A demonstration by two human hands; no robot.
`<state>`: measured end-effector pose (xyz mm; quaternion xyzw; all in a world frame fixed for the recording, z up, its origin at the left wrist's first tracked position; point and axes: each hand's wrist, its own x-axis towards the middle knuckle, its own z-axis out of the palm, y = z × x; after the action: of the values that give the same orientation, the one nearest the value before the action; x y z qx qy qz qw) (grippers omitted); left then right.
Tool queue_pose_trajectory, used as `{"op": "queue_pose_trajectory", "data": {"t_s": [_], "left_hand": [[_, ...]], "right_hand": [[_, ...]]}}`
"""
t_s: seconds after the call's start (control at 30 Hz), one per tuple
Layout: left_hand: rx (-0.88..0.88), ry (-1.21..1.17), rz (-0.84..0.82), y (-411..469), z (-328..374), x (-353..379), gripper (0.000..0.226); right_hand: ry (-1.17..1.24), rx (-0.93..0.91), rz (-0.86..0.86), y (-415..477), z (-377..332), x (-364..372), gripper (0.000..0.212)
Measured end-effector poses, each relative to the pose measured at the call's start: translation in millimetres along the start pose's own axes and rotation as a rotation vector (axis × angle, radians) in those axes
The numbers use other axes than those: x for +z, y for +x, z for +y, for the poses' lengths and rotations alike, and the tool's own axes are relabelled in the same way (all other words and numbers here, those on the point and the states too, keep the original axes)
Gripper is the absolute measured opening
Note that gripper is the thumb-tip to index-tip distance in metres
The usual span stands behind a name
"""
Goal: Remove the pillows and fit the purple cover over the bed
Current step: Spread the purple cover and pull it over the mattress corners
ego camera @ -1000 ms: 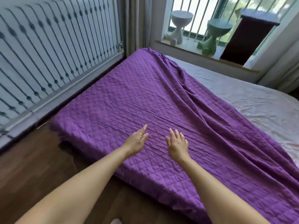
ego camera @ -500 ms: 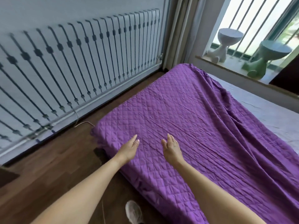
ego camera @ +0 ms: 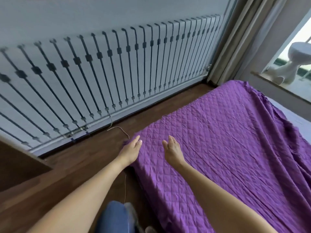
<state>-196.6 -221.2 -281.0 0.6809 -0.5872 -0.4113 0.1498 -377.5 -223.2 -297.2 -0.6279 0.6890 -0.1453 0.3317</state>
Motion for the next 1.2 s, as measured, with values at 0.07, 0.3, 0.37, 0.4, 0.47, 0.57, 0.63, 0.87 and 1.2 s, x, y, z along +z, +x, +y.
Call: {"op": "queue_pose_trajectory", "data": {"t_s": [0.07,0.3,0.37,0.4,0.47,0.57,0.63,0.87,1.2], "left_hand": [[0.004,-0.006,0.003,18.8,-4.2,-18.1,0.049],[0.061,-0.069,-0.058,123.6,-19.5,-86.1,0.048],[0.09,-0.071,-0.088,165.9,-24.8,-114.2,0.048],[0.105,-0.062,-0.101,183.0,-27.7,-126.4,0.047],[0.13,-0.054,-0.129,218.5,-34.4,-155.4,0.047],[0.137,-0.076,-0.202,258.5,-41.6,-193.0,0.048],[0.148,-0.065,-0.227,287.1,-41.9,-213.2,0.049],[0.247,-0.017,-0.299,360.2,-8.8,-247.4,0.047],[0.363,0.019,-0.47,460.5,56.0,-233.4,0.048]], "right_hand": [[0.027,-0.018,-0.007,20.9,-18.5,9.7,0.054],[0.074,0.012,0.05,120.6,-77.4,38.1,0.053],[0.088,0.032,0.091,159.7,-102.0,50.4,0.052],[0.096,0.051,0.106,176.7,-113.8,55.9,0.052],[0.121,0.098,0.139,213.9,-143.2,67.3,0.051],[0.17,0.162,0.178,254.4,-183.5,78.3,0.051],[0.219,0.178,0.211,276.3,-207.0,80.7,0.052],[0.314,0.299,0.339,331.4,-229.7,64.0,0.052],[0.348,0.421,0.503,410.4,-211.2,14.2,0.048]]}}
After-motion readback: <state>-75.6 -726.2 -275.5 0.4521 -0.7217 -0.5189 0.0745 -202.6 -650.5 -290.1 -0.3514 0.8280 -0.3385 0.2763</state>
